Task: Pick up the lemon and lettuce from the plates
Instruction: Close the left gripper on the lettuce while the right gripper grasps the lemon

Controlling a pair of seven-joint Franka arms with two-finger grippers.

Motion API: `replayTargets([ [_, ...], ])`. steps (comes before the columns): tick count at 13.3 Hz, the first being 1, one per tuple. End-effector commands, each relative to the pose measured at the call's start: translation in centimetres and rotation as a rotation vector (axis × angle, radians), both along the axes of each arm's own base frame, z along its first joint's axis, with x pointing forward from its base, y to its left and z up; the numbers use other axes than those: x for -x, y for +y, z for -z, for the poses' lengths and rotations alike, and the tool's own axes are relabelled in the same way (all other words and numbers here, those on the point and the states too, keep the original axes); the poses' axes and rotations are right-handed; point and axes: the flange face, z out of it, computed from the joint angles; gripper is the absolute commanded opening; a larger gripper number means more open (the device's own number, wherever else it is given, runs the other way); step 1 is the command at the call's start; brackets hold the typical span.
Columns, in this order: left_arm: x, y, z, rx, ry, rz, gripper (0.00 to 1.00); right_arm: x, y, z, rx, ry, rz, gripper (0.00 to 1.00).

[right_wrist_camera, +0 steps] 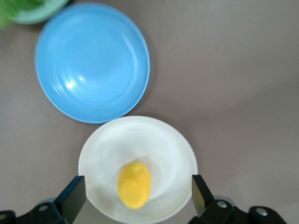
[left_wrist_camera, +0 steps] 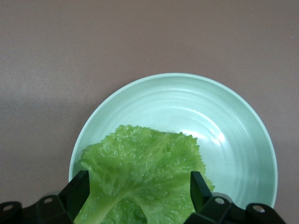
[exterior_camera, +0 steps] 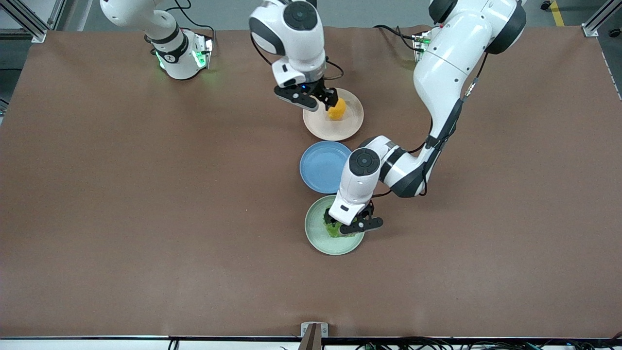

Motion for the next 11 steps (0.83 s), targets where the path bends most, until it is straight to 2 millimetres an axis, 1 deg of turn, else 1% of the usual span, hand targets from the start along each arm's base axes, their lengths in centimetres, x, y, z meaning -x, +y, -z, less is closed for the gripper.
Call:
replayTargets([
  [1, -0.1, -0.5, 0.0, -0.003, -0.018, 0.02, 0.96, 1.4, 2.0, 5.2, 0.04, -0.015, 0.0, 1.0],
  [2, -0.1, -0.5, 0.2, -0.002, -0.013, 0.017, 0.96, 1.7, 2.2, 6.4, 0.05, -0.027, 0.013, 1.0],
  [4, 0.1, -0.7, 0.8, 0.001, -0.003, 0.018, 0.95, 2.8, 3.1, 8.5, 0.057, -0.052, 0.045, 1.0],
  [6, 0.4, -0.8, 1.1, 0.014, 0.015, 0.007, 0.95, 3.6, 3.6, 10.1, 0.071, -0.058, 0.041, 1.0],
  [8, 0.4, -0.8, 1.2, 0.017, 0.02, 0.006, 0.95, 3.8, 4.0, 11.0, 0.057, -0.066, 0.037, 1.0],
  [9, 0.5, -0.9, 1.5, 0.015, 0.024, 0.007, 0.95, 4.4, 4.4, 11.8, 0.053, -0.07, 0.028, 0.98],
  [11, 0.5, -0.9, 1.8, 0.015, 0.025, 0.007, 0.93, 4.9, 5.0, 12.7, 0.032, -0.086, 0.041, 0.97],
])
